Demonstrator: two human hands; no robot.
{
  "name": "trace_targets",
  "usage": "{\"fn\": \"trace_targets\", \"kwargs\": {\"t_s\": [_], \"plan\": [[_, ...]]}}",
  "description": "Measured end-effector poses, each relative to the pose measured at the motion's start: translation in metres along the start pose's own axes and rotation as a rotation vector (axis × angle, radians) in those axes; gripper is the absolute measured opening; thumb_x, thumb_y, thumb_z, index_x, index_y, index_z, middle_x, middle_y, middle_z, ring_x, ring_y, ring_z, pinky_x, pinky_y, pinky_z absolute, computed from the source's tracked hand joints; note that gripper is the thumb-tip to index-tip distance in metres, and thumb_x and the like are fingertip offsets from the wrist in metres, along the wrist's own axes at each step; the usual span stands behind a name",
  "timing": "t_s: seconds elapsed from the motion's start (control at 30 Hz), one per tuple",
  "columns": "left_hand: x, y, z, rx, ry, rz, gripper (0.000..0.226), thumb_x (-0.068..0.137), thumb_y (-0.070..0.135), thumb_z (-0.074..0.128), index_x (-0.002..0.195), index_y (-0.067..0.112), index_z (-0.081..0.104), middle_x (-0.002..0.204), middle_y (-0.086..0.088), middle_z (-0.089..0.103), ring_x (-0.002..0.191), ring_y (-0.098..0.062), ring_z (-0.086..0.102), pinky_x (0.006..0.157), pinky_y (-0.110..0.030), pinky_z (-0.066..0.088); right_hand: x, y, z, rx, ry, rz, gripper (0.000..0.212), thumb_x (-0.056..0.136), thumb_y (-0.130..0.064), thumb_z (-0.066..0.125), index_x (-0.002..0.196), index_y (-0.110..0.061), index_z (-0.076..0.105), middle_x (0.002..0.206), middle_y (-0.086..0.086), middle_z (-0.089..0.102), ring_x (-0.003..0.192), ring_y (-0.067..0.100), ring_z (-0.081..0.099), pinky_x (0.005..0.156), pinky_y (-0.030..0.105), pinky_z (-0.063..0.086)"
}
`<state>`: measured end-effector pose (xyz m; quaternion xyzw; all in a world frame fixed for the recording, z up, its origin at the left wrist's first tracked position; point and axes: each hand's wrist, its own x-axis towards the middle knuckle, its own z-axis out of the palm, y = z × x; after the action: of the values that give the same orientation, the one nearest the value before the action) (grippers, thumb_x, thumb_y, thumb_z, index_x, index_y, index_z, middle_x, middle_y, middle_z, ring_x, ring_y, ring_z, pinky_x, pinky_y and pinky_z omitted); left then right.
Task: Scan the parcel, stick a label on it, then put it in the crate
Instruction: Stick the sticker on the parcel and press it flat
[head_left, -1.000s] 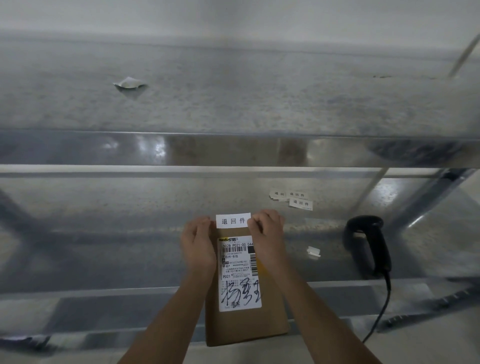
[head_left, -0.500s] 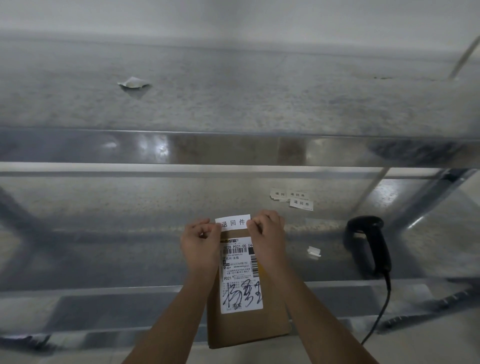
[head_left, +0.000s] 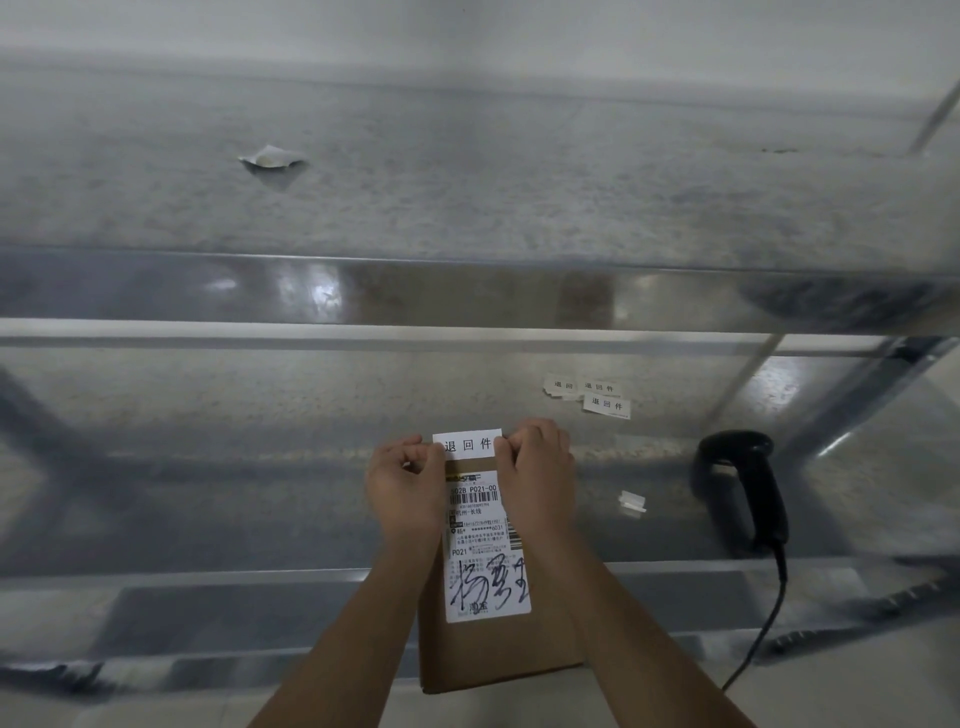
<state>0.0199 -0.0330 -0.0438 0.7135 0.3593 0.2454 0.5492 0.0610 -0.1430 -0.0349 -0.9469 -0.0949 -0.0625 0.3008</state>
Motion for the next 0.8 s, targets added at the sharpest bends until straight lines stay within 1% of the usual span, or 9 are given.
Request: {"fn": "trace_targets", "kwargs": {"t_s": [0.07,0.17,0.23,0.3,0.43,0.53,0.6,0.7,0.8], "plan": [[-0.0001,0.0000,0.0000,0.001,-0.004,-0.002,0.020,0.076,0.017,0.064,0.058,0.008,0.062,0.093,0.004,0.068,0.091,-0.010,0.063,0.086,-0.039,0.053,0.0002,-0.0007,0.0010,-0.024,0.014,0.007,0.023,0.096,-0.031,0.045,0.084,-0.014,0.054,0.108,-0.001,0.052,0.104,0.015,0.043,0.089,0.030,0.037],[-0.0004,0.0023,0.0007,0.003,-0.006,-0.013,0.017,0.075,0.018,0.064,0.061,0.009,0.064,0.080,0.010,0.066,0.089,-0.013,0.065,0.085,-0.040,0.054,0.0002,-0.0011,0.0018,-0.055,0.021,0.009,0.024,0.096,-0.032,0.043,0.085,-0.014,0.054,0.106,-0.001,0.052,0.102,0.016,0.043,0.088,0.030,0.038],[-0.0013,0.0051,0.0011,0.006,0.000,-0.021,0.014,0.076,0.016,0.065,0.066,0.006,0.065,0.080,0.018,0.059,0.090,-0.013,0.064,0.085,-0.039,0.053,-0.0001,-0.0014,0.0015,-0.064,0.027,0.009,0.023,0.096,-0.032,0.043,0.081,-0.016,0.050,0.103,0.000,0.052,0.100,0.016,0.044,0.088,0.031,0.039],[-0.0018,0.0051,0.0013,0.003,-0.008,-0.022,0.013,0.076,0.016,0.065,0.066,0.007,0.065,0.081,0.019,0.058,0.086,-0.012,0.064,0.084,-0.041,0.055,-0.0004,-0.0017,0.0017,-0.061,0.032,0.011,0.022,0.095,-0.032,0.044,0.081,-0.016,0.049,0.102,-0.001,0.052,0.099,0.015,0.044,0.087,0.031,0.041],[-0.0013,0.0013,0.0022,-0.003,-0.025,-0.044,0.013,0.074,0.022,0.064,0.065,0.012,0.064,0.085,0.011,0.068,0.083,-0.013,0.066,0.079,-0.044,0.057,-0.0012,-0.0015,0.0022,-0.059,0.040,0.008,0.022,0.095,-0.031,0.044,0.084,-0.014,0.053,0.102,-0.001,0.051,0.099,0.015,0.044,0.087,0.033,0.042],[-0.0019,0.0022,0.0012,0.004,-0.021,-0.039,0.013,0.074,0.020,0.064,0.066,0.010,0.064,0.096,0.005,0.069,0.084,-0.013,0.066,0.078,-0.041,0.057,-0.0018,-0.0014,0.0018,-0.066,0.038,0.002,0.022,0.095,-0.030,0.044,0.086,-0.013,0.054,0.103,-0.001,0.052,0.100,0.016,0.044,0.088,0.032,0.041],[-0.0020,0.0025,0.0010,0.003,-0.025,-0.035,0.013,0.077,0.019,0.064,0.068,0.009,0.064,0.098,0.005,0.068,0.084,-0.014,0.066,0.078,-0.039,0.057,-0.0022,-0.0014,0.0017,-0.076,0.036,0.006,0.022,0.095,-0.031,0.044,0.087,-0.013,0.055,0.104,0.000,0.052,0.100,0.015,0.044,0.088,0.032,0.041],[-0.0016,0.0028,0.0018,0.006,-0.024,-0.026,0.014,0.077,0.020,0.064,0.067,0.011,0.064,0.091,0.005,0.069,0.082,-0.012,0.066,0.079,-0.039,0.057,-0.0029,-0.0017,0.0012,-0.079,0.037,0.009,0.022,0.095,-0.031,0.044,0.088,-0.013,0.055,0.104,0.000,0.051,0.100,0.015,0.044,0.089,0.032,0.041],[-0.0036,0.0069,0.0021,0.007,-0.001,-0.026,0.009,0.078,0.016,0.064,0.072,0.009,0.065,0.076,0.016,0.062,0.080,-0.009,0.064,0.082,-0.039,0.056,-0.0035,-0.0021,0.0006,-0.081,0.038,0.010,0.022,0.095,-0.031,0.044,0.089,-0.013,0.055,0.105,0.000,0.051,0.100,0.015,0.044,0.089,0.032,0.041]]}}
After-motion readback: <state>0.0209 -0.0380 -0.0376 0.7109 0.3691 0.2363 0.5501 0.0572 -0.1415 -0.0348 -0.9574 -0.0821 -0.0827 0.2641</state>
